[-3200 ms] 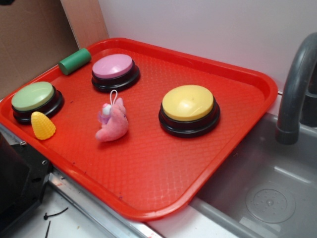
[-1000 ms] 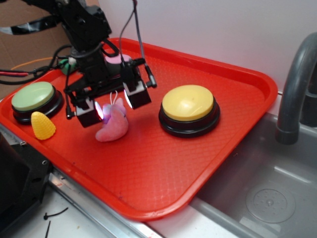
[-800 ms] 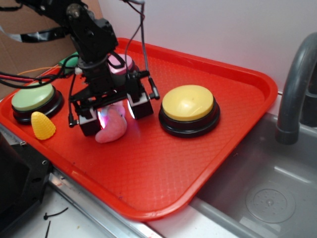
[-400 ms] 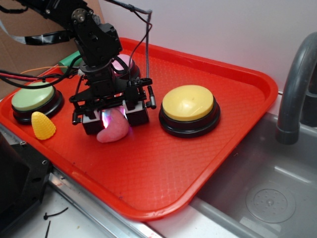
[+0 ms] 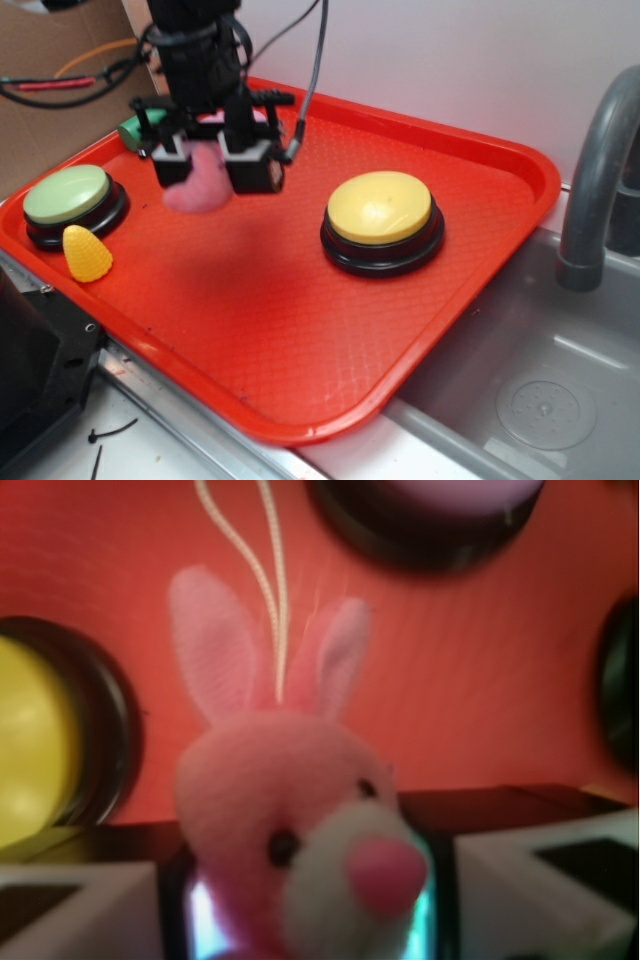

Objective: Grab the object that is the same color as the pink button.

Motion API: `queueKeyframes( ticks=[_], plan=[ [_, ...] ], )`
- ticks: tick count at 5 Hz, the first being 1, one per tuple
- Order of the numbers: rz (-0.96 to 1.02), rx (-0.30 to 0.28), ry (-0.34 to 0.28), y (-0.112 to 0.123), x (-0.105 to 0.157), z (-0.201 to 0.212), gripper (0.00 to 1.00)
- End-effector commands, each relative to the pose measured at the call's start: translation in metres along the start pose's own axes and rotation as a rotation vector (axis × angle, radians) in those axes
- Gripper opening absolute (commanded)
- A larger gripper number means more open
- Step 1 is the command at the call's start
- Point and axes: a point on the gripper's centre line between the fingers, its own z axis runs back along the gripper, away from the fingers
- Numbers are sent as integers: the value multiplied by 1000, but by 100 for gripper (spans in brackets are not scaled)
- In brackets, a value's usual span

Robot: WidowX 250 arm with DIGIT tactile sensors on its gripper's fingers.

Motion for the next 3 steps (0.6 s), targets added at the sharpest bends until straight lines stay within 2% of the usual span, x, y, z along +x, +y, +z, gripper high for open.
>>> queueKeyframes(
  ticks=[1, 2, 3],
  plan=[
    [-222, -53, -26, -3, 0, 95, 0],
    [-218, -84, -44, 4, -3, 118, 0],
    [-180, -107, -75, 5, -5, 116, 0]
  ],
)
